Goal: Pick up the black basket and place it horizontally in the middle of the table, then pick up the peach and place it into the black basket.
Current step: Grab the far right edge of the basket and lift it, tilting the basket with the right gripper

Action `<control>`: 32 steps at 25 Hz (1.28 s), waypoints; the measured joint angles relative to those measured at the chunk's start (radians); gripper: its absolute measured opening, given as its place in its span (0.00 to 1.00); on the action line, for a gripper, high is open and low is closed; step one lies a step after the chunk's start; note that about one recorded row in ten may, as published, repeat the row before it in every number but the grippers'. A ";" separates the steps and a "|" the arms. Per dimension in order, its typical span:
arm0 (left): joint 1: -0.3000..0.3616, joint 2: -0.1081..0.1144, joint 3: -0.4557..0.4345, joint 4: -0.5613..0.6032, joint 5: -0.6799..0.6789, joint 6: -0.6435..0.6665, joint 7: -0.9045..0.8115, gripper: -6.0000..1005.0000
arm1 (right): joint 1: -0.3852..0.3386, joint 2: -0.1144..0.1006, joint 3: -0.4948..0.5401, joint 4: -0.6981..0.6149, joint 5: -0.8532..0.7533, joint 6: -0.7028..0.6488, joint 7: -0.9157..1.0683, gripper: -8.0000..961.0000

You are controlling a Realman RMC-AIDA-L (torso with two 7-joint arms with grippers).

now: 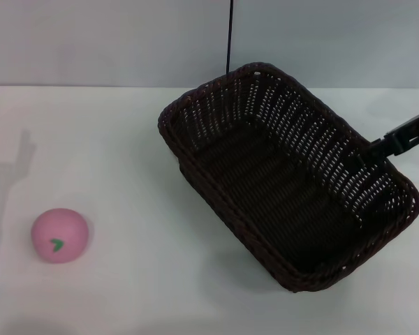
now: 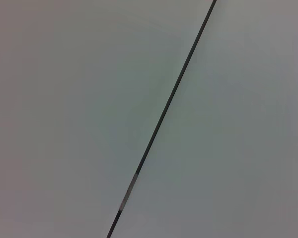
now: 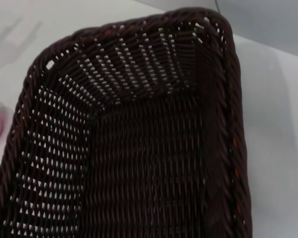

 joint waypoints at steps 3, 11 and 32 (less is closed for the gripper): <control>-0.004 0.000 -0.002 -0.002 0.000 -0.016 0.000 0.81 | 0.000 0.001 0.000 0.004 -0.004 -0.004 0.002 0.86; -0.006 -0.001 -0.003 -0.004 -0.006 -0.029 0.000 0.81 | -0.008 0.005 -0.014 0.008 -0.037 -0.042 0.014 0.84; -0.037 -0.002 -0.004 0.001 -0.008 -0.084 0.000 0.81 | -0.037 0.023 -0.054 -0.046 -0.093 -0.113 0.006 0.37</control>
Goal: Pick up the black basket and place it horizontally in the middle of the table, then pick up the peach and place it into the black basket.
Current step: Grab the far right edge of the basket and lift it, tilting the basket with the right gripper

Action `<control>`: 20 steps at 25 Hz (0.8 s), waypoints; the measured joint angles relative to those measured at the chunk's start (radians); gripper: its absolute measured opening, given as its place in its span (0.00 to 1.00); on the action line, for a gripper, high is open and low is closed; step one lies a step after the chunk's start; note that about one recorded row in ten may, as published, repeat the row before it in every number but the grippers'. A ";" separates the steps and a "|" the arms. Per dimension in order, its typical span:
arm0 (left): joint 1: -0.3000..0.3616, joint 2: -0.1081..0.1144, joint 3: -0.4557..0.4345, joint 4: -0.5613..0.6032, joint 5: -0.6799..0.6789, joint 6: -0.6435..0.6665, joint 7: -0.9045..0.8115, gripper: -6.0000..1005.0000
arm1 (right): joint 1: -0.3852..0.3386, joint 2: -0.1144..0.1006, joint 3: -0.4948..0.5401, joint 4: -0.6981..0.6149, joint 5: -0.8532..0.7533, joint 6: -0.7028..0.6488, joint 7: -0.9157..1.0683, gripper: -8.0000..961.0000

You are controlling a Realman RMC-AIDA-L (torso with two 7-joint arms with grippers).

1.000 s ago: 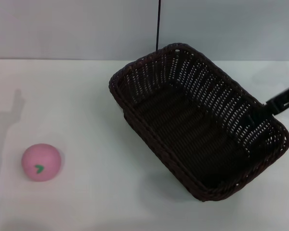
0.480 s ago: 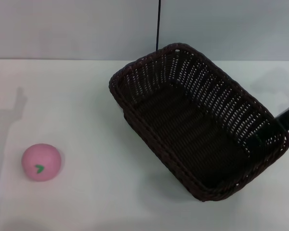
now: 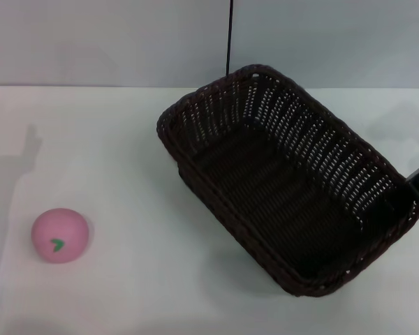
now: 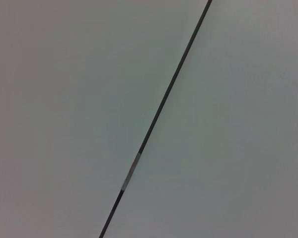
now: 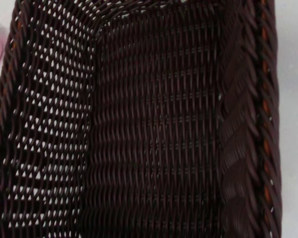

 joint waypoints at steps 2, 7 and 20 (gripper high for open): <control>0.000 0.000 0.000 0.000 0.000 0.000 0.000 0.81 | -0.002 0.000 0.000 0.000 0.000 0.000 -0.005 0.35; 0.000 -0.001 0.000 0.000 0.000 -0.004 0.001 0.81 | -0.020 0.001 0.000 -0.022 0.001 0.006 -0.019 0.29; -0.004 -0.001 0.000 -0.002 0.000 -0.024 0.000 0.81 | -0.081 0.035 0.015 -0.178 0.085 0.001 -0.082 0.18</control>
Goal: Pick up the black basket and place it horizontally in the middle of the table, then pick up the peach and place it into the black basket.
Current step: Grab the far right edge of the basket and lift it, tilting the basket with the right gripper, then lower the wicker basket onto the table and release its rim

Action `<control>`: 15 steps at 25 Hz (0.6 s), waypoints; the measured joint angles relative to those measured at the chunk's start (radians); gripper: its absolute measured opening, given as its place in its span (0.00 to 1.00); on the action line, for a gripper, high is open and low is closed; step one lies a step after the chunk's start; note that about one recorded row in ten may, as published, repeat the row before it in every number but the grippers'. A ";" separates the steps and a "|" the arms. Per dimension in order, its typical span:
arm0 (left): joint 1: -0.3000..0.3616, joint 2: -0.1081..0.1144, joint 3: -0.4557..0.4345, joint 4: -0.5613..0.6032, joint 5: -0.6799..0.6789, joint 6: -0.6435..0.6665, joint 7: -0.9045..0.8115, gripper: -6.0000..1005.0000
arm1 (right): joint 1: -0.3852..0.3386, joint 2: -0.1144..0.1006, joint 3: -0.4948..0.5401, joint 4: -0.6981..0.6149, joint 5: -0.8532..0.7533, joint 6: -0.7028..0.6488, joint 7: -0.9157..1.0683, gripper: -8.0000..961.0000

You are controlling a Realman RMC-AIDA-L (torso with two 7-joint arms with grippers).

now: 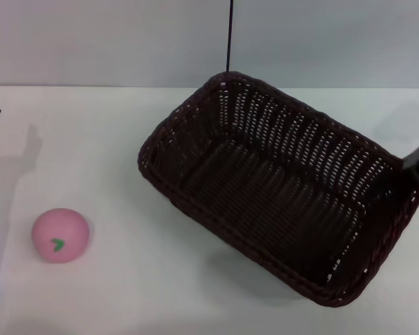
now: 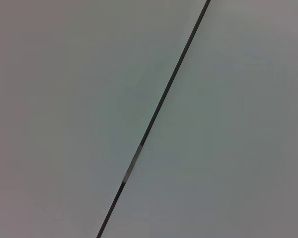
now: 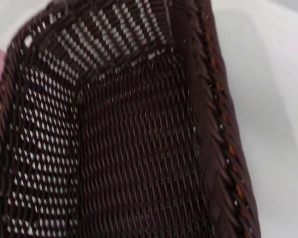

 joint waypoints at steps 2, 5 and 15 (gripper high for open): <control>0.000 0.000 0.000 0.000 0.000 -0.001 0.000 0.81 | -0.005 0.000 0.001 -0.012 0.022 0.000 -0.012 0.18; 0.000 -0.001 0.000 -0.002 0.000 -0.001 0.000 0.81 | -0.009 0.001 0.006 -0.025 0.036 0.002 -0.031 0.18; -0.003 0.000 0.000 -0.003 0.000 -0.001 0.000 0.81 | 0.011 -0.007 0.041 -0.050 0.096 0.012 -0.131 0.20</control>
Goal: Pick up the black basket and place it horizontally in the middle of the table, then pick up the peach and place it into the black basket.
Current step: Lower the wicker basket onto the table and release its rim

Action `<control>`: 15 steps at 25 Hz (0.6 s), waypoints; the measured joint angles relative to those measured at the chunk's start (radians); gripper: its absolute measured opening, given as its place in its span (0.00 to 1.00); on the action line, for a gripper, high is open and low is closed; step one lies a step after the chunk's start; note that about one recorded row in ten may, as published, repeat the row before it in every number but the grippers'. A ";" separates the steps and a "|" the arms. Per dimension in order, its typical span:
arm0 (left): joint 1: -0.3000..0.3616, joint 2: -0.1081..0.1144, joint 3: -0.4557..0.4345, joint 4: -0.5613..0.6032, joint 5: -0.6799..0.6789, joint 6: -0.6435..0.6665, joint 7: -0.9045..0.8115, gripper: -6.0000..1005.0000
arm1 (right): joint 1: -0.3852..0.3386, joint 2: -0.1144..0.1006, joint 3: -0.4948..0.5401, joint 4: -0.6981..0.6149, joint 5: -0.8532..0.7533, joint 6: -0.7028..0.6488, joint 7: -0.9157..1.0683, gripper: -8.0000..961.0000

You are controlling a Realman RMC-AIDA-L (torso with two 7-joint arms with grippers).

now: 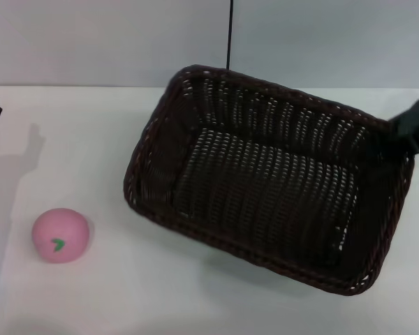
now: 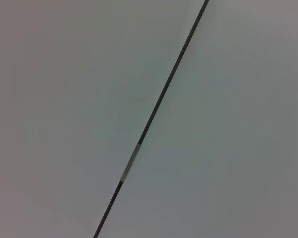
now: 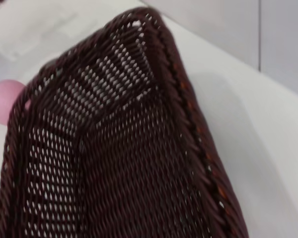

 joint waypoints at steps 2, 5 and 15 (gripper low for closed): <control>-0.002 0.001 0.000 -0.002 0.000 0.000 0.000 0.81 | -0.001 -0.003 0.003 -0.015 0.035 -0.006 -0.034 0.20; -0.002 0.001 0.000 -0.002 0.000 0.000 0.000 0.81 | 0.000 -0.007 0.009 -0.020 0.049 -0.013 -0.057 0.21; -0.004 -0.001 -0.001 -0.002 0.000 -0.020 0.000 0.81 | -0.003 -0.037 0.013 0.007 0.202 -0.039 -0.219 0.24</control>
